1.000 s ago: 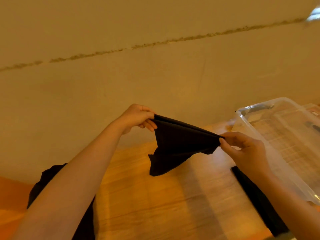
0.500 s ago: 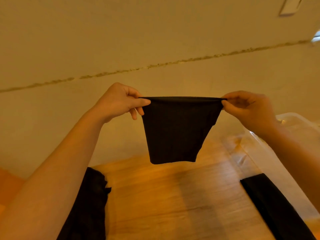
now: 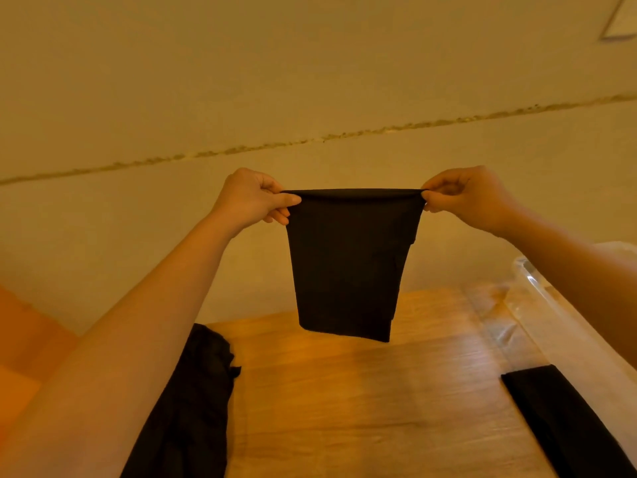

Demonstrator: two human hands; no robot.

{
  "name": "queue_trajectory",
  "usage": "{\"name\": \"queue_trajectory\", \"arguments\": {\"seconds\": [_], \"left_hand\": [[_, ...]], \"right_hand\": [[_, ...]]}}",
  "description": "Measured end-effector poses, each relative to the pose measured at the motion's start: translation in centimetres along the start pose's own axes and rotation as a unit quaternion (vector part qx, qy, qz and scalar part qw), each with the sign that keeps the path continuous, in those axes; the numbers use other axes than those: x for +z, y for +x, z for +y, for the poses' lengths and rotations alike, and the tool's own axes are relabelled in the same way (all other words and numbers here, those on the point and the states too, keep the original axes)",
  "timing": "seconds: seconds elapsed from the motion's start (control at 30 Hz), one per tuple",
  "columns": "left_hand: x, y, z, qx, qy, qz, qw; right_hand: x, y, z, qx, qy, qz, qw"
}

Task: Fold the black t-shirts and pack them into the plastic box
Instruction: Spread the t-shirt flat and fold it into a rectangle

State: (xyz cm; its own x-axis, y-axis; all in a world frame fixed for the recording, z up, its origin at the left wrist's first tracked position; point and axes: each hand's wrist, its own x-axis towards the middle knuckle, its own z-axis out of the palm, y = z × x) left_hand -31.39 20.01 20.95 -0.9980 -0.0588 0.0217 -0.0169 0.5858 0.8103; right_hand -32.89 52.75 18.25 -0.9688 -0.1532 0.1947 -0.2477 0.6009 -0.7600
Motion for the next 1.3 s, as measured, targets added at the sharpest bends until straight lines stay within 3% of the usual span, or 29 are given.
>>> {"name": "queue_trajectory", "arguments": {"seconds": [0.23,0.47,0.67,0.83,1.1,1.3], "left_hand": [[-0.4,-0.9,-0.2,0.033,-0.05,0.054,0.997],[5.4,-8.9,-8.0,-0.001,-0.054,0.061,0.997],[14.6,-19.2,-19.4,-0.035,0.09,-0.012,0.995],[18.7,-25.5,-23.4,0.071,0.183,0.019,0.98],[21.2,-30.7,-23.7,0.125,0.273,0.04,0.953],[22.6,-35.4,-23.9,0.136,0.303,0.037,0.942]], "right_hand": [[0.6,0.8,-0.5,-0.037,0.015,0.08,0.996],[4.7,-7.1,4.5,-0.033,0.063,0.004,0.997],[10.2,-17.1,13.7,-0.03,-0.045,-0.135,0.989],[12.2,-22.7,17.2,-0.063,-0.11,-0.213,0.969],[12.3,-28.9,18.4,-0.18,-0.199,-0.198,0.943],[12.6,-33.3,19.5,-0.163,-0.198,-0.169,0.952]]}}
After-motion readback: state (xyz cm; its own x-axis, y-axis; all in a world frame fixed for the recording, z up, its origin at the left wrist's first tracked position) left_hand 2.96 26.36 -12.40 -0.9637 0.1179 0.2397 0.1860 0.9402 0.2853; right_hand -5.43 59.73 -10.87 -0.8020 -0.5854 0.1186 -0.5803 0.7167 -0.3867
